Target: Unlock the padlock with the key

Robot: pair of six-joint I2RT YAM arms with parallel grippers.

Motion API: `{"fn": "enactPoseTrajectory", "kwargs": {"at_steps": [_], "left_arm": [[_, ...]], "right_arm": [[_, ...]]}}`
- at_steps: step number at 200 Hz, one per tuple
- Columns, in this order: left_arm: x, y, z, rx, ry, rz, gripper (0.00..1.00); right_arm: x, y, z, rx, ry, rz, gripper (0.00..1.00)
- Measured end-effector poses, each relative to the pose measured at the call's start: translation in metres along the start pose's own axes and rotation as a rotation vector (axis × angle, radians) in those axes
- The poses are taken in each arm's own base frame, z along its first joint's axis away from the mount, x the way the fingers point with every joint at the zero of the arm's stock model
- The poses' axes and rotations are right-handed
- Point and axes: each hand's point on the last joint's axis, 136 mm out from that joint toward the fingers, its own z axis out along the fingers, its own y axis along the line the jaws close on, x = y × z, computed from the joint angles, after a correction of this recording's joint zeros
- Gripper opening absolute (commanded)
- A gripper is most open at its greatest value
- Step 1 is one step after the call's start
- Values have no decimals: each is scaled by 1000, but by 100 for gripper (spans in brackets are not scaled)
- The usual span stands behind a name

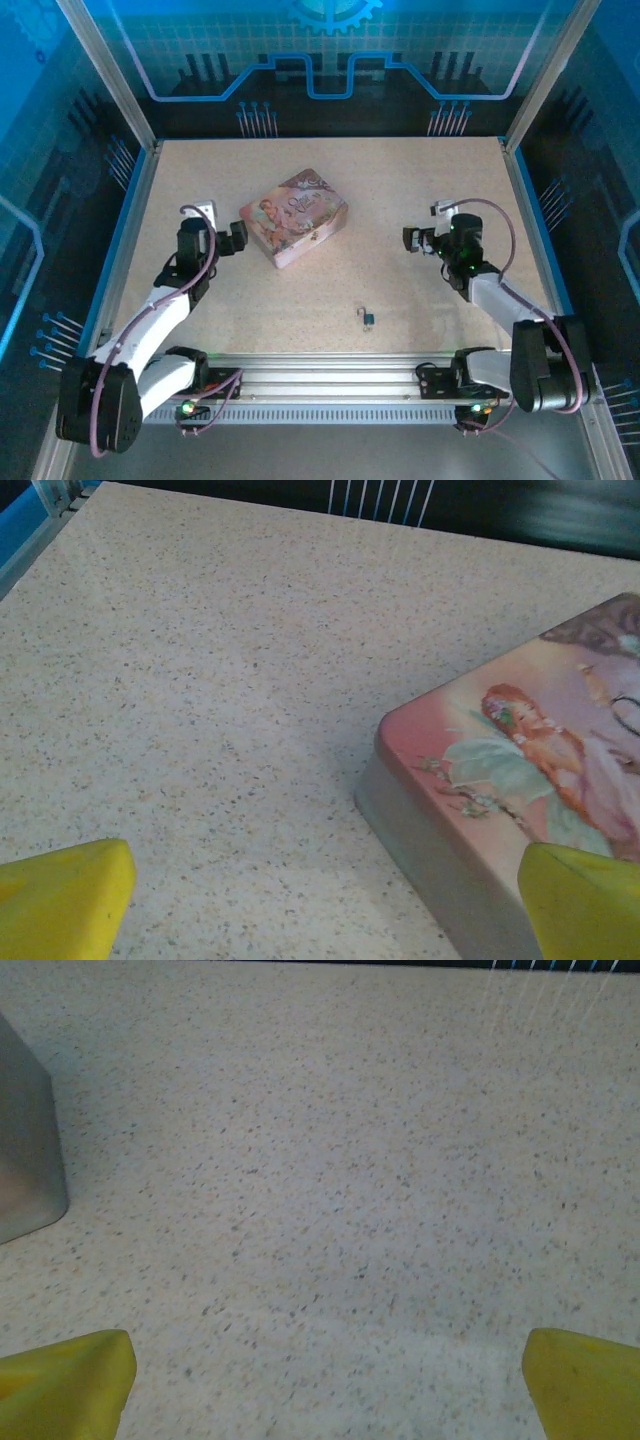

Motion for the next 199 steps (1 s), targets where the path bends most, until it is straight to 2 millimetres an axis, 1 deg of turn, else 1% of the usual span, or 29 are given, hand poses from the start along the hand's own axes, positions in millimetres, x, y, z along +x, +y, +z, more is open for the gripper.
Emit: {"fn": "enactPoseTrajectory", "kwargs": {"at_steps": [39, 92, 142, 160, 199], "left_arm": [[9, 8, 17, -22, 3, 41, 99], [14, 17, 31, -34, -37, 62, 99], [9, 10, 36, 7, -109, 94, 99], [10, 9, 38, 19, -134, 100, 99], [21, 3, 48, 58, -145, 104, 99]], "right_arm": [[7, -8, 13, 34, -33, -38, 100], [7, -13, 21, 58, -99, -57, 100], [22, -14, 31, 57, -95, -67, 100], [20, -14, 32, 57, -102, -69, 100], [17, -15, 34, 60, -102, -68, 100]]}}
